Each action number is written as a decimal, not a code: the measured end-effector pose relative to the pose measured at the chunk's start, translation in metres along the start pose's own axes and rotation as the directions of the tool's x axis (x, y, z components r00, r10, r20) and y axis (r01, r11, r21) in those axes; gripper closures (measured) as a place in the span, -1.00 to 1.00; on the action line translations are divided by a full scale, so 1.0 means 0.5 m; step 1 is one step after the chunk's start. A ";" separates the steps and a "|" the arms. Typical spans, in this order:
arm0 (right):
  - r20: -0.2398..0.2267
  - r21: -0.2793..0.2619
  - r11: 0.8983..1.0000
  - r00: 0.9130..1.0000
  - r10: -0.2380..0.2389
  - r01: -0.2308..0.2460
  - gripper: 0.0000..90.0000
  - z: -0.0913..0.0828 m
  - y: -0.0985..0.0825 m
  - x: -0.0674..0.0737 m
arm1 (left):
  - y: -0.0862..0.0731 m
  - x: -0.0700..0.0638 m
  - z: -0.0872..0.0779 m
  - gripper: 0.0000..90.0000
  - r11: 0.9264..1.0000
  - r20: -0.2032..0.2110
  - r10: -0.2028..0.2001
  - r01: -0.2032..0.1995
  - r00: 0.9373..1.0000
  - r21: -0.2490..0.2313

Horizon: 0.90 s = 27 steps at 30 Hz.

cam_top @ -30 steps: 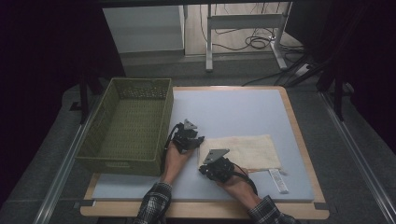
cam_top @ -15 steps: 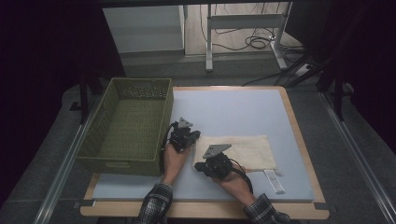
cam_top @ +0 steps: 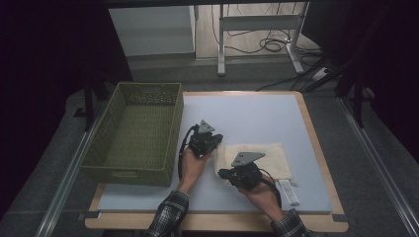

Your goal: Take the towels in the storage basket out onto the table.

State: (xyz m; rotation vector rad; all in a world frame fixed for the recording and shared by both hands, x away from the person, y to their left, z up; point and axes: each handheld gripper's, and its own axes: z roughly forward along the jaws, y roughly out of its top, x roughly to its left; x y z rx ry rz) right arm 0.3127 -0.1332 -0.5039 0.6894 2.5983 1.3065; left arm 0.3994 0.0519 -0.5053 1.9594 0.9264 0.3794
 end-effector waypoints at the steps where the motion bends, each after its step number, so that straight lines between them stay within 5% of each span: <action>1: 0.006 -0.003 1.000 1.000 0.002 -0.002 0.90 -0.007 -0.004 -0.002 | 0.005 -0.006 0.005 0.94 1.000 0.005 0.011 -0.011 1.000 -0.001; 27: 0.130 -0.063 0.992 0.984 0.119 -0.112 0.90 -0.157 -0.114 -0.077 | 0.082 -0.113 0.128 0.94 0.990 0.114 0.133 -0.137 0.984 0.024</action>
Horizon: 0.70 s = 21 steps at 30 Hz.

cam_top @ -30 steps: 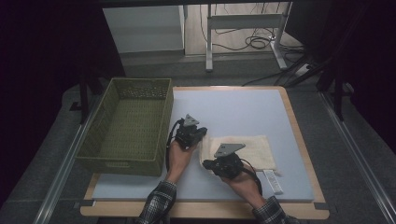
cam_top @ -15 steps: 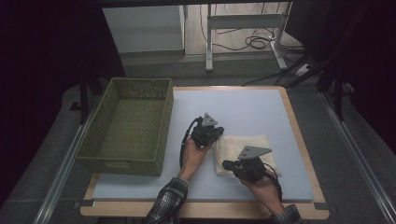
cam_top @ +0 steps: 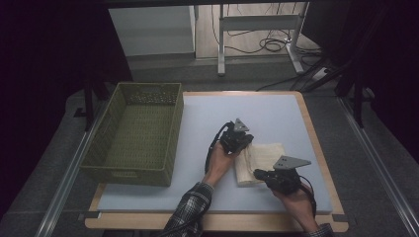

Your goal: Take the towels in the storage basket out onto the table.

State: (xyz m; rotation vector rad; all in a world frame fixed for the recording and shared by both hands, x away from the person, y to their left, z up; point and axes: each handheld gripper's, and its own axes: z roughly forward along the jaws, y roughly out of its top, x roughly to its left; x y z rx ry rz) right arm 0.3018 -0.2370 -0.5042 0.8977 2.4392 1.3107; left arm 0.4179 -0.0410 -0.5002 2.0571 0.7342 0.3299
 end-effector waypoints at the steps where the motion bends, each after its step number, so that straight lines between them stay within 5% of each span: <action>1: 0.003 -0.003 1.000 1.000 0.006 -0.006 0.90 -0.005 -0.003 -0.004 | 0.003 -0.003 0.004 0.94 1.000 0.004 0.000 0.000 1.000 0.002; 21: 0.094 -0.037 0.998 0.994 0.062 -0.059 0.89 -0.084 -0.032 -0.059 | 0.079 -0.054 0.078 0.94 0.998 0.033 0.064 -0.064 0.997 0.009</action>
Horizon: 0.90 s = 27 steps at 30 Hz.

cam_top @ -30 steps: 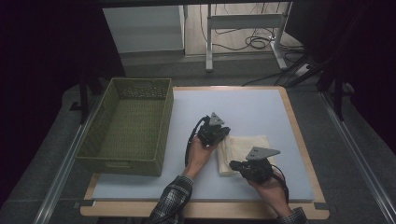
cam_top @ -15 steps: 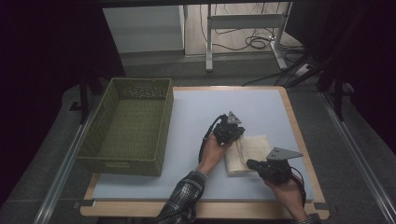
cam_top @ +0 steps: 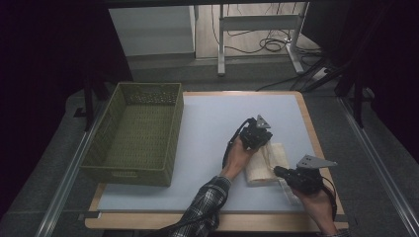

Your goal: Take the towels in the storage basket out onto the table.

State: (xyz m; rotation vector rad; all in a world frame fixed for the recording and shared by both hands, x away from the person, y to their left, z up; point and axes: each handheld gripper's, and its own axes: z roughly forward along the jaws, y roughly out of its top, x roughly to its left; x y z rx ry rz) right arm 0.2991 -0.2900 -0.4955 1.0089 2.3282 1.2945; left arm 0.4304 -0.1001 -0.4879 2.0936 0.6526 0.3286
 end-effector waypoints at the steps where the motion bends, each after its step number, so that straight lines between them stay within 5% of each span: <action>1: 0.005 -0.001 1.000 1.000 0.006 -0.006 0.89 -0.002 -0.003 -0.005 | 0.002 -0.002 0.005 0.94 1.000 0.001 0.001 -0.001 1.000 0.003; 11: 0.024 0.011 0.999 0.999 0.031 -0.031 0.88 -0.006 -0.027 -0.023 | 0.003 -0.012 0.046 0.92 1.000 0.028 -0.013 0.012 1.000 0.028; 20: 0.087 0.020 0.999 0.996 0.034 -0.036 0.65 -0.032 -0.047 -0.036 | 0.003 -0.004 0.017 0.32 0.999 0.000 -0.028 0.028 1.000 -0.028; 27: 0.142 0.011 0.999 0.989 0.047 -0.049 0.49 -0.071 -0.053 -0.054 | -0.018 0.019 -0.020 0.05 0.999 -0.048 -0.035 0.034 0.998 -0.017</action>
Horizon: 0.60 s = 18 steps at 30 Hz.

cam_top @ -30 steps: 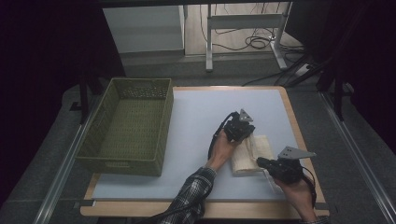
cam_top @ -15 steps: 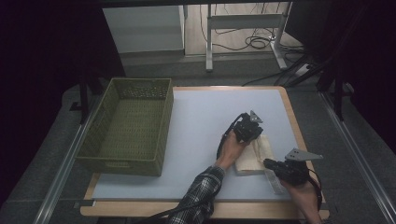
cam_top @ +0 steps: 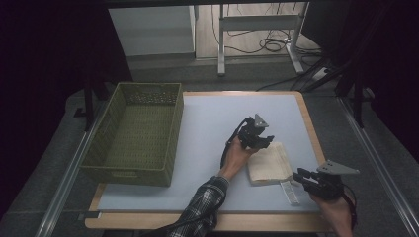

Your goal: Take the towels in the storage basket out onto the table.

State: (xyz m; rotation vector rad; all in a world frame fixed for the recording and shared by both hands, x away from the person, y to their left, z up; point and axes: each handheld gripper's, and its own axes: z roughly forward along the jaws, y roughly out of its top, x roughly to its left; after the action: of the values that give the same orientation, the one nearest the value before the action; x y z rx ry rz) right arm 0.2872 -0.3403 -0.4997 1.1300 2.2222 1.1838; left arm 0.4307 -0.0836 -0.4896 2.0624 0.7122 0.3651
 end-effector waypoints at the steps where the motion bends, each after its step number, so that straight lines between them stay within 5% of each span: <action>1: 0.003 -0.004 1.000 1.000 0.006 -0.006 0.45 -0.002 0.003 -0.002 | -0.004 0.004 -0.005 0.02 1.000 -0.003 -0.006 0.006 1.000 0.002; 10: 0.040 0.034 0.999 0.999 -0.017 0.016 0.27 0.049 0.053 0.016 | -0.045 0.037 -0.042 0.00 1.000 -0.033 -0.014 0.015 0.999 0.025; 18: 0.108 0.123 0.992 0.994 -0.021 0.008 0.14 0.068 0.028 0.013 | -0.082 0.058 -0.035 0.01 0.997 -0.042 -0.028 0.031 0.999 0.073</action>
State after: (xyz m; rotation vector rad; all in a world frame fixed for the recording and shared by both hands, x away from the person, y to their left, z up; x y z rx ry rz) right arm 0.3118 -0.3131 -0.5076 1.1938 2.2409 0.9668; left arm 0.4306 -0.0367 -0.5144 2.1168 0.7907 0.3696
